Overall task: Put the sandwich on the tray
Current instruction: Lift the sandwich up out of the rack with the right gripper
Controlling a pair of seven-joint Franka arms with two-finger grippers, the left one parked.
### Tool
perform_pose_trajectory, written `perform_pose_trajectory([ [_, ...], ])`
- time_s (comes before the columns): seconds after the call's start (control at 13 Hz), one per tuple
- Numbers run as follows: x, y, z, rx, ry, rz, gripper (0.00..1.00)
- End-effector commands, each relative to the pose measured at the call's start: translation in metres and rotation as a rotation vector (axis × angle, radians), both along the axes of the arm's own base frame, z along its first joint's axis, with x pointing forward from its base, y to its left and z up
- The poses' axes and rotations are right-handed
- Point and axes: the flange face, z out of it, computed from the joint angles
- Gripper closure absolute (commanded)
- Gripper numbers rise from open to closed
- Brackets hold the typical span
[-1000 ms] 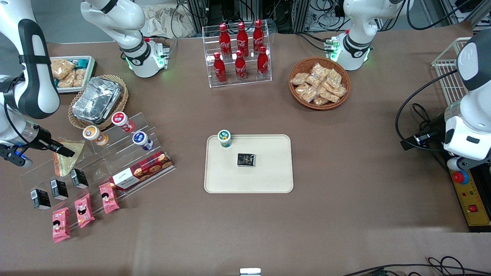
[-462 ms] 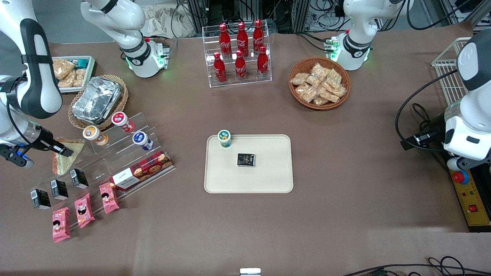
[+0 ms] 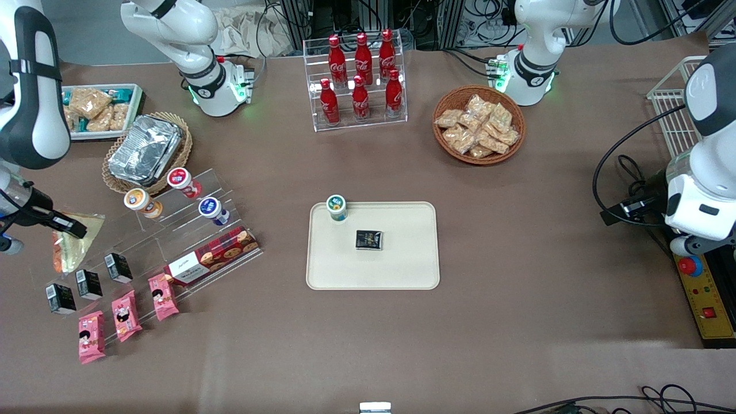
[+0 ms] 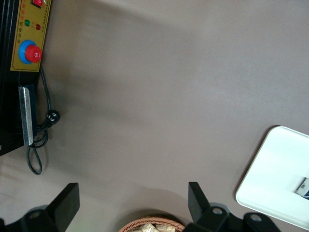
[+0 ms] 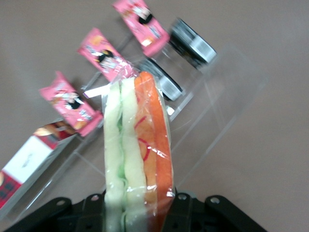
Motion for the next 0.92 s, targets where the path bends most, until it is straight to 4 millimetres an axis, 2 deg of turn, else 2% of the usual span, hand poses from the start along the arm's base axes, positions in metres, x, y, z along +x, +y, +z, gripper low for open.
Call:
perform_pose_trajectory([
  [0.0, 0.013, 0.024, 0.031, 0.006, 0.022, 0.104, 0.64],
  [0.08, 0.015, 0.03, 0.043, 0.017, 0.045, 0.114, 0.64],
  [0.38, 0.033, 0.105, 0.078, 0.019, 0.035, 0.332, 0.65],
  [0.46, 0.035, 0.113, 0.081, 0.016, 0.033, 0.377, 0.65],
  [0.62, 0.039, 0.146, 0.086, 0.009, 0.024, 0.474, 0.66],
  [0.85, 0.039, 0.205, 0.091, 0.003, 0.01, 0.575, 0.67],
])
